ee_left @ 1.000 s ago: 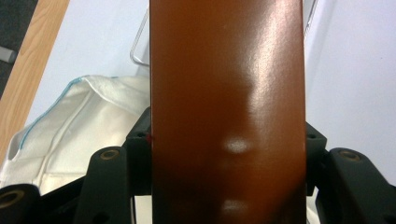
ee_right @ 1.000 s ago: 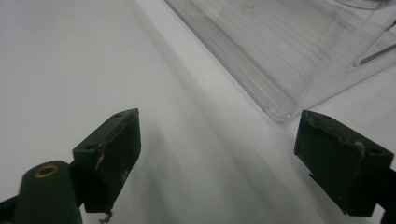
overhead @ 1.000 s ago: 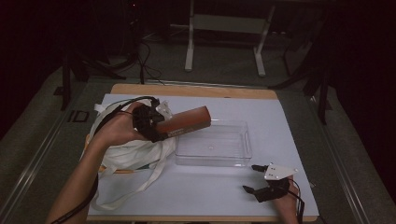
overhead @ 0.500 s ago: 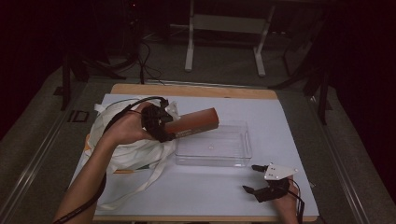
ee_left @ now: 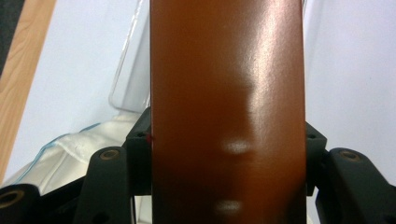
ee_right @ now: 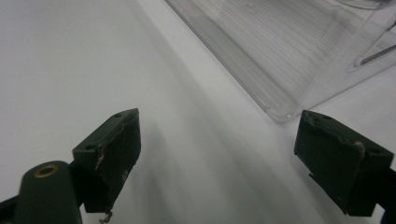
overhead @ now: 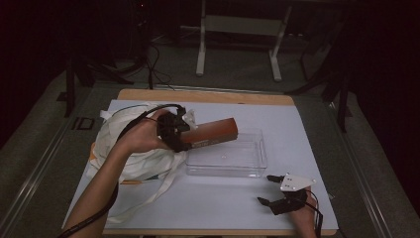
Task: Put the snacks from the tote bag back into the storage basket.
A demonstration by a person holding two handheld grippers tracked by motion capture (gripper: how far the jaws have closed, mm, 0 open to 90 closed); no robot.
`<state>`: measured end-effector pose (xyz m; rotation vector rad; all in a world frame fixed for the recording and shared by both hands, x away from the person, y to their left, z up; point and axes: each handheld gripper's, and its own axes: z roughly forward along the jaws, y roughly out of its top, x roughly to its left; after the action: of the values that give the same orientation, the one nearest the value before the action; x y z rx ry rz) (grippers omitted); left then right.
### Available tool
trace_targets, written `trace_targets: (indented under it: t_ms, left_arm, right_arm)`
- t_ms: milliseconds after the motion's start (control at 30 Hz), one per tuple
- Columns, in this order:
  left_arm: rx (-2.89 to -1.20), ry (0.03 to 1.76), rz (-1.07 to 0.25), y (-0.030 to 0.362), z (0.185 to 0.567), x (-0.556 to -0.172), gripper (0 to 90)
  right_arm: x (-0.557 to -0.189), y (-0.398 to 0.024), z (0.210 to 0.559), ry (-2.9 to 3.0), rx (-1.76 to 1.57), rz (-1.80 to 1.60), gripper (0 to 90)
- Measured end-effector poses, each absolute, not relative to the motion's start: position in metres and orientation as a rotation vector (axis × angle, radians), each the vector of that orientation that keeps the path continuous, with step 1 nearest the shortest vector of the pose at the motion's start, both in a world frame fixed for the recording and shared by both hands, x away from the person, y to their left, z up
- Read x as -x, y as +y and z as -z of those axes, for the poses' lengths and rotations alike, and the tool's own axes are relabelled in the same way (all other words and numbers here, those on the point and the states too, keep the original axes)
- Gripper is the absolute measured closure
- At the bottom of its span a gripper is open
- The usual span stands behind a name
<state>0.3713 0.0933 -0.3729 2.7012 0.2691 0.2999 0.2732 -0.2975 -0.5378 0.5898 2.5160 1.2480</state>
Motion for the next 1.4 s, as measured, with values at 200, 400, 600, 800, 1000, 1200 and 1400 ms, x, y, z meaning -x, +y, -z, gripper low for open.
trace_targets:
  t_ms: [200,400,600,800,1000,1200,1400]
  left_arm:
    - [-2.711,0.242,-0.287,0.086,0.378,-0.374,43.4]
    - [-2.715,0.238,-0.277,0.082,0.381,-0.377,43.4]
    - [-2.72,0.221,-0.279,0.079,0.384,-0.377,43.4]
    - [-2.734,0.186,-0.284,0.074,0.388,-0.375,43.2]
    - [-2.73,0.165,-0.295,0.069,0.386,-0.374,43.2]
    - [-2.742,0.164,-0.293,0.065,0.389,-0.375,43.2]
    - [-2.774,0.151,-0.269,0.064,0.396,-0.375,43.1]
  right_arm:
    - [-0.273,-0.298,0.538,2.517,-0.589,-1.247,14.7]
    - [-0.273,-0.298,0.538,2.516,-0.59,-1.249,14.7]
    - [-0.273,-0.298,0.538,2.516,-0.59,-1.248,14.7]
    - [-0.273,-0.298,0.538,2.516,-0.59,-1.248,14.7]
    - [-0.273,-0.298,0.538,2.517,-0.591,-1.248,14.7]
    - [-0.273,-0.298,0.538,2.516,-0.587,-1.249,14.7]
    - [-0.273,-0.298,0.538,2.518,-0.588,-1.248,14.7]
